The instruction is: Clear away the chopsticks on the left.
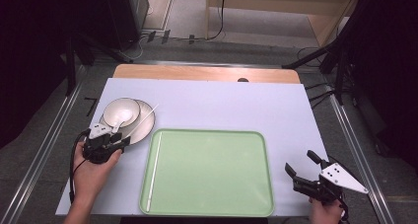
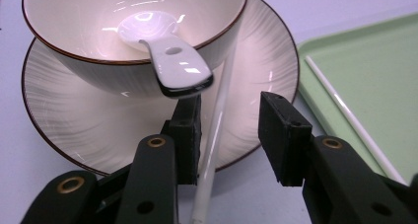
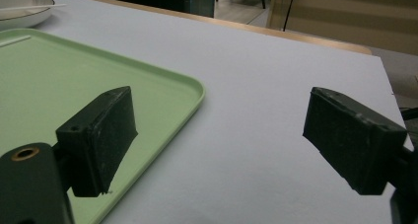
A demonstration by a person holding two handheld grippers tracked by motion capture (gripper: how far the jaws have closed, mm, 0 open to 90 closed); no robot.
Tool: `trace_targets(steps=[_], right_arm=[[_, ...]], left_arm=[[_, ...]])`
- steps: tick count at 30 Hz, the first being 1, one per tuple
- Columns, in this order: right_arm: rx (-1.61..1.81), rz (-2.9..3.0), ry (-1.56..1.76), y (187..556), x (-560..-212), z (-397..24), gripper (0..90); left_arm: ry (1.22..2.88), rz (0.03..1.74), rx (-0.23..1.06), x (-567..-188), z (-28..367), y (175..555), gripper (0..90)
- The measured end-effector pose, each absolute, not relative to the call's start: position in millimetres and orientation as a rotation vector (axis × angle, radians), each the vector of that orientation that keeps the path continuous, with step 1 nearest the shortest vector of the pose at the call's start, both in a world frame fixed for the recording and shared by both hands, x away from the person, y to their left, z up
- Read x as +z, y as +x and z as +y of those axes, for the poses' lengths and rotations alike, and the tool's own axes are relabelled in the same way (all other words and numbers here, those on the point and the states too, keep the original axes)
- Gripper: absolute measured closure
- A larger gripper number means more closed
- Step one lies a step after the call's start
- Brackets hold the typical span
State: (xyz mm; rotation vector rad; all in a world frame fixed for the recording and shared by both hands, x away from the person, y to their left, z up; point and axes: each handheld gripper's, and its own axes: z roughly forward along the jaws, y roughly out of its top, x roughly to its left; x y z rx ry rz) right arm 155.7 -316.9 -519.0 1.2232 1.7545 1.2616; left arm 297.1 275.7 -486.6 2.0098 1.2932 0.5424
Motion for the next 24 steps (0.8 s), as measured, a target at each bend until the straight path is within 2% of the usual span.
trace_targets(steps=[6,13,24], right_arm=[[1.261,1.755,1.227,156,-520,-317,13.1],[1.257,1.756,1.23,156,-520,-316,13.1],[1.258,1.752,1.228,155,-520,-317,13.1]], left_arm=[[2.047,1.307,0.508,-493,275,309,67.0],[2.112,1.281,0.464,-499,270,312,84.2],[2.092,1.225,0.477,-491,268,305,85.0]])
